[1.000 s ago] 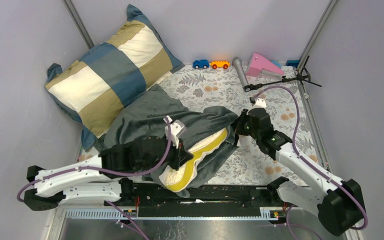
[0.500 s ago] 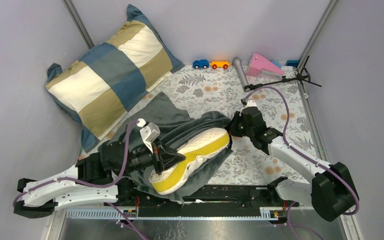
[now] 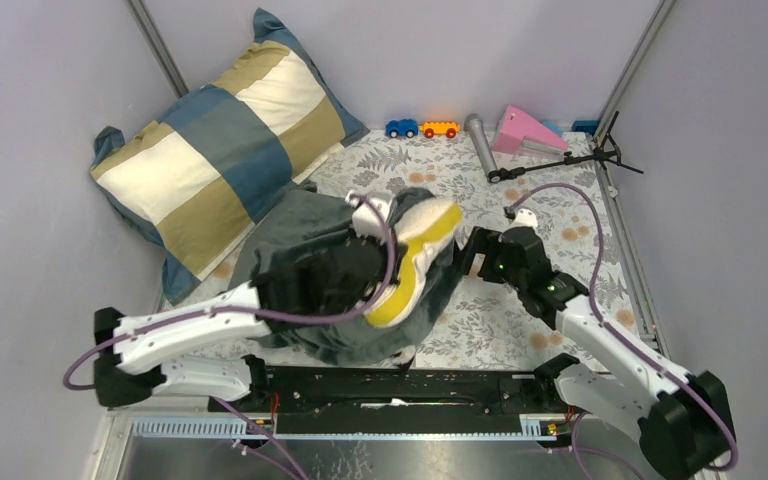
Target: Remove the pillowcase from the pillow
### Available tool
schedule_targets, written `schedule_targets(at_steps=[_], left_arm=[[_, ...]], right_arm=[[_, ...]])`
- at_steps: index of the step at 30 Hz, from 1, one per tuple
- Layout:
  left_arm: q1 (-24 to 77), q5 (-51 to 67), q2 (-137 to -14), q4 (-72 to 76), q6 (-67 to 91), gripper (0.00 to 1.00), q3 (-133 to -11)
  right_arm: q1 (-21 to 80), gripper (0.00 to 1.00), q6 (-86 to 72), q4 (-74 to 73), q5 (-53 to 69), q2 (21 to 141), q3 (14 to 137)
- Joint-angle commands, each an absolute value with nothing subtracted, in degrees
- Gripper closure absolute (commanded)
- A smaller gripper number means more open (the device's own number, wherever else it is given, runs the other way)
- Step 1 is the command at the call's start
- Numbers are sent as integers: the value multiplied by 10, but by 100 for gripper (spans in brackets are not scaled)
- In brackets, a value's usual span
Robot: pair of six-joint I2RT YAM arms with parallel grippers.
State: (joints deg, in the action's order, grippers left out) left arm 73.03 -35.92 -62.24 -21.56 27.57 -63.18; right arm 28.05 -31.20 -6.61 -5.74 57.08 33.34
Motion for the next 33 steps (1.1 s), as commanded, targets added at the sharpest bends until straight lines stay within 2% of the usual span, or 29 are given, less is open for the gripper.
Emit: schedule_targets(at_steps=[1, 4, 7, 8, 9, 10, 11, 12, 13, 17, 22, 29, 30, 33], left_arm=[[622, -396, -690, -215, 312, 100, -737], [562, -278, -722, -196, 338, 100, -736], [549, -177, -742, -155, 332, 98, -722], [548, -137, -751, -146, 324, 88, -720], [548, -79, -761, -141, 317, 70, -722], [548, -45, -772, -145, 311, 45, -728], [548, -32, -784, -161, 311, 27, -738], [548, -39, -791, -186, 315, 19, -750], [547, -57, -794, -208, 319, 15, -753], [521, -136, -750, -267, 340, 8, -705], [455, -155, -659, -303, 356, 2, -623], [431, -164, -585, -322, 363, 1, -544], [432, -164, -585, -326, 365, 1, -536], [430, -155, -590, -330, 367, 1, -521]], right_arm=[[281, 0, -286, -122, -113, 471, 328], [281, 0, -284, -141, -114, 397, 335], [280, 0, -299, -150, -103, 340, 339], [281, 0, -303, -151, -96, 327, 341], [281, 0, -309, -155, -93, 319, 342], [281, 0, -313, -159, -89, 315, 345], [281, 0, -315, -162, -83, 315, 349], [281, 0, -315, -167, -74, 320, 353], [281, 0, -314, -171, -61, 327, 355], [281, 0, -316, -174, 17, 375, 361], [281, 0, -320, -154, 97, 446, 355], [281, 1, -357, -76, 131, 529, 316], [281, 5, -362, -65, 140, 542, 313], [281, 29, -375, -38, 175, 568, 309]])
